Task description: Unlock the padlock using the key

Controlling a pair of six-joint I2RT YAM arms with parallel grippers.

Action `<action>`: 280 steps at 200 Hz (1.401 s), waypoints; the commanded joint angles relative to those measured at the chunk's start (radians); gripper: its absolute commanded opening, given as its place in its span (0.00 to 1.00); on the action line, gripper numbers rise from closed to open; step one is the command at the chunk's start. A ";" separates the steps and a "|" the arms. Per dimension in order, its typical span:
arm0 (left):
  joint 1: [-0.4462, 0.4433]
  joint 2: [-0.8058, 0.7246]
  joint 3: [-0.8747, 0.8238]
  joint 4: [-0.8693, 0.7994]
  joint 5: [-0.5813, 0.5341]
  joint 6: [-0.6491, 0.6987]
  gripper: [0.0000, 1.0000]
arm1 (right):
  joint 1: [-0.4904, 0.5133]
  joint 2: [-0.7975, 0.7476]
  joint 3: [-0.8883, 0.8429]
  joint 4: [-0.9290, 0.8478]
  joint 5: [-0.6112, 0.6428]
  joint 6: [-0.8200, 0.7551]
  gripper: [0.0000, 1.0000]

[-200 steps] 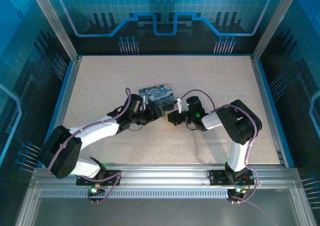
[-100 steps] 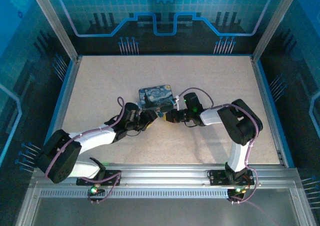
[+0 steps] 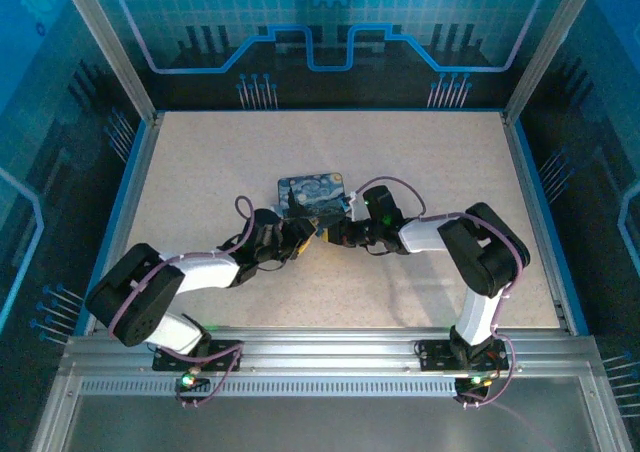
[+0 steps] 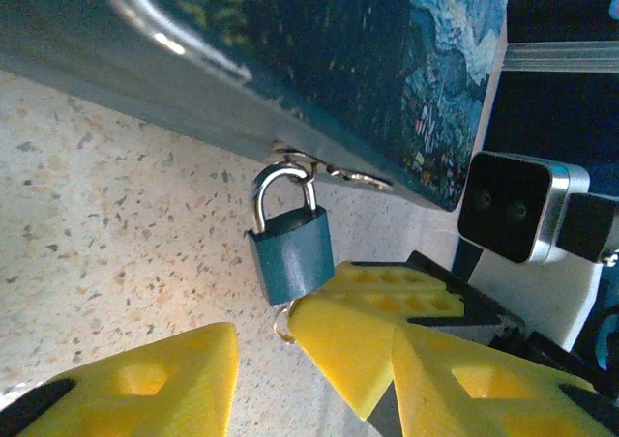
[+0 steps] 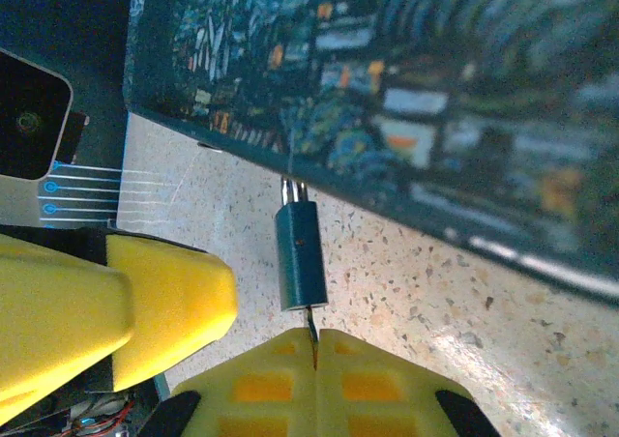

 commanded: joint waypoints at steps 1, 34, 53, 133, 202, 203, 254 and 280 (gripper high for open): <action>0.009 0.039 -0.005 0.096 -0.013 -0.029 0.46 | 0.016 -0.029 -0.003 0.030 0.004 0.054 0.01; 0.011 0.080 -0.007 0.146 -0.016 -0.042 0.44 | 0.024 -0.021 0.009 0.041 -0.002 0.076 0.01; 0.011 0.095 -0.014 0.162 -0.022 -0.049 0.43 | 0.027 -0.018 0.011 0.043 0.001 0.087 0.01; 0.012 0.148 -0.027 0.226 -0.042 -0.088 0.38 | 0.036 -0.017 0.017 0.031 0.015 0.100 0.01; 0.012 0.196 -0.009 0.271 -0.036 -0.112 0.39 | 0.041 -0.013 0.022 0.033 0.014 0.113 0.01; 0.012 0.196 -0.008 0.271 -0.036 -0.112 0.39 | 0.041 -0.013 0.022 0.033 0.015 0.114 0.01; 0.012 0.225 0.012 0.294 -0.033 -0.125 0.34 | 0.045 -0.012 0.017 0.053 0.007 0.153 0.03; 0.012 0.237 0.017 0.309 -0.028 -0.130 0.33 | 0.049 -0.010 0.016 0.069 0.003 0.174 0.03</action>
